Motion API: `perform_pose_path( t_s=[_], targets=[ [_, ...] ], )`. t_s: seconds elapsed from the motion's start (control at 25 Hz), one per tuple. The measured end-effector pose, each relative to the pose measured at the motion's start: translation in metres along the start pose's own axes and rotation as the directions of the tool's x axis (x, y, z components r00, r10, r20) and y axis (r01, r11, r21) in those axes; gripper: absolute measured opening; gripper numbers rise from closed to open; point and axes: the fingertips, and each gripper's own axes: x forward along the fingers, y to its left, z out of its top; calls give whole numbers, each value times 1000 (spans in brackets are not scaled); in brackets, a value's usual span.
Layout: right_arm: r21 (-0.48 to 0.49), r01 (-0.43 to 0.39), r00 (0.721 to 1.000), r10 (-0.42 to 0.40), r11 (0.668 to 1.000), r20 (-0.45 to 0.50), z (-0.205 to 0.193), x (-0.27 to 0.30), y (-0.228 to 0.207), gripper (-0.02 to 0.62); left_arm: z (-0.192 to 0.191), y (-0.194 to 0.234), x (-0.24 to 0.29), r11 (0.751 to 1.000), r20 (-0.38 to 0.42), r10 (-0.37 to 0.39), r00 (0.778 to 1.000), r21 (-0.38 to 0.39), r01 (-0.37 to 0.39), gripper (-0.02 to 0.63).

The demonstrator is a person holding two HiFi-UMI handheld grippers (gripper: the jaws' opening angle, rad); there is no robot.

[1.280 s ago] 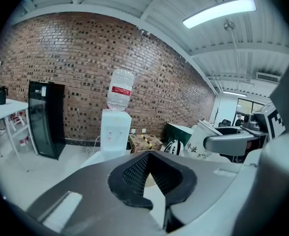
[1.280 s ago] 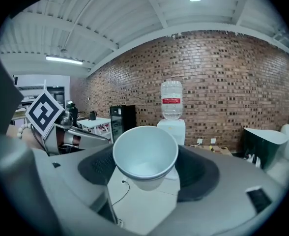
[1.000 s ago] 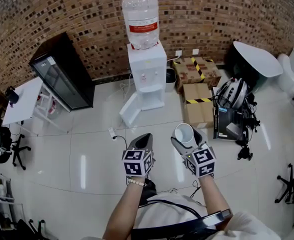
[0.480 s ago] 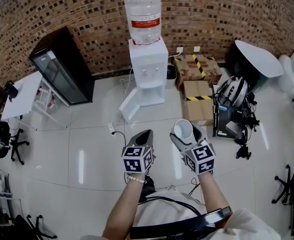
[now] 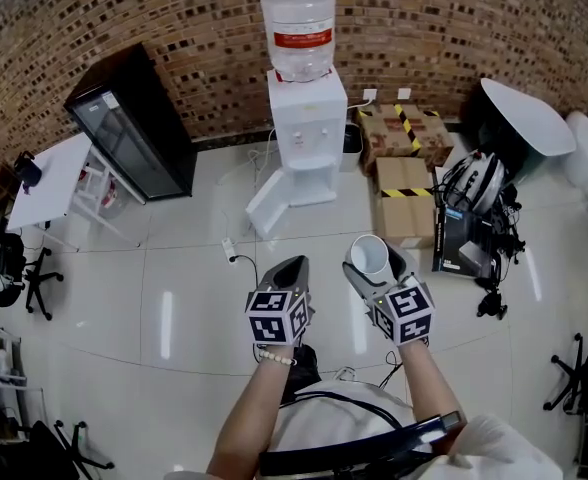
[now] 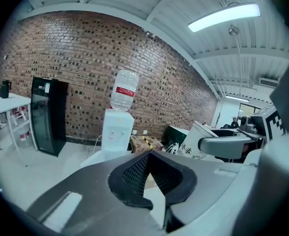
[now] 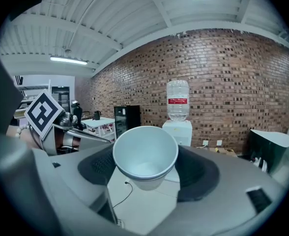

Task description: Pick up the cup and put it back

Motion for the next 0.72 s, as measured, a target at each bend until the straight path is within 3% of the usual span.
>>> perform_pose_path(
  t_s=[0.72],
  targets=[
    [4, 54, 998, -54, 999, -42, 30, 113, -8, 373, 39, 90, 57, 999, -32, -41, 999, -6, 41, 6]
  ],
)
